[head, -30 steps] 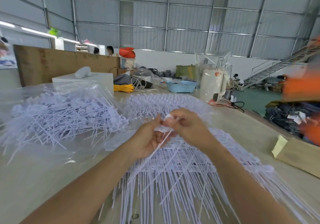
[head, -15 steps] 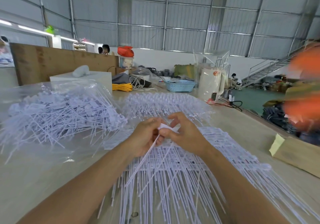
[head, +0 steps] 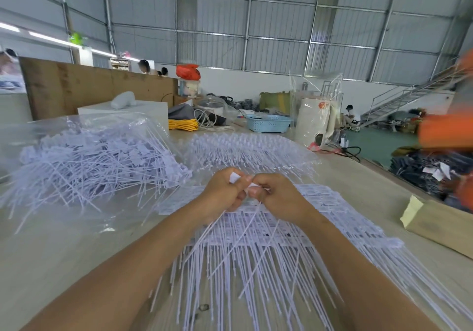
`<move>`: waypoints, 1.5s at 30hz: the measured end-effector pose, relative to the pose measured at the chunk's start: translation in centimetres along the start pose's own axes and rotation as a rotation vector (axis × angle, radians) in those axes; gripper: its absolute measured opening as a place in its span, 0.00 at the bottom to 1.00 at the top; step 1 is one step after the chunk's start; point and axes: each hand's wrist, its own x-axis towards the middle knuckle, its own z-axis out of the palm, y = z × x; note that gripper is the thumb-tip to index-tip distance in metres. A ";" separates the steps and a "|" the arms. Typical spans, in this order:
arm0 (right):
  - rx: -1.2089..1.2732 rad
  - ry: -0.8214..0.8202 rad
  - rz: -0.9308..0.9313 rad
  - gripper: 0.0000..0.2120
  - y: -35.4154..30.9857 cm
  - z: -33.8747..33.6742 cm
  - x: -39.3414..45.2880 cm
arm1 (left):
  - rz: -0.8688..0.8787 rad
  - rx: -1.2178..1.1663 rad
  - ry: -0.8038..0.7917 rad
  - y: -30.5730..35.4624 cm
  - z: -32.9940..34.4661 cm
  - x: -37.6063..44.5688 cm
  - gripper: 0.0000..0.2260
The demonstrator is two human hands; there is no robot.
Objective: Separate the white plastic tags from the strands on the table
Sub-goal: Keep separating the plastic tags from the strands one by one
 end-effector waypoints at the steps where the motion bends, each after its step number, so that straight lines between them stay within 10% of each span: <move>1: -0.020 -0.011 -0.015 0.08 0.0 -0.2 0.0 | -0.011 -0.015 -0.009 0.2 0.0 -0.1 0.08; 6: -0.403 -0.179 0.004 0.15 0.7 -2.6 -0.3 | 0.010 0.248 -0.076 0.3 -0.6 -0.2 0.08; 11: 0.184 0.160 0.031 0.13 1.2 -6.1 -1.1 | 0.010 -0.103 -0.006 0.6 -1.6 0.0 0.06; 15: 0.458 0.108 -0.006 0.10 0.0 -5.5 -1.4 | -0.062 -0.205 -0.028 0.6 -0.7 -0.3 0.10; 25: 0.119 0.314 -0.016 0.07 -2.4 -0.5 -0.1 | -0.148 -0.375 -0.188 1.5 1.2 -0.4 0.32; 30: 0.218 0.284 -0.044 0.08 -2.2 -0.3 -0.1 | 0.078 -0.177 -0.175 0.9 1.3 -0.8 0.10; 45: 0.219 -0.056 0.048 0.15 -1.1 -1.2 -0.5 | 0.086 -0.100 0.104 0.6 0.2 -0.1 0.09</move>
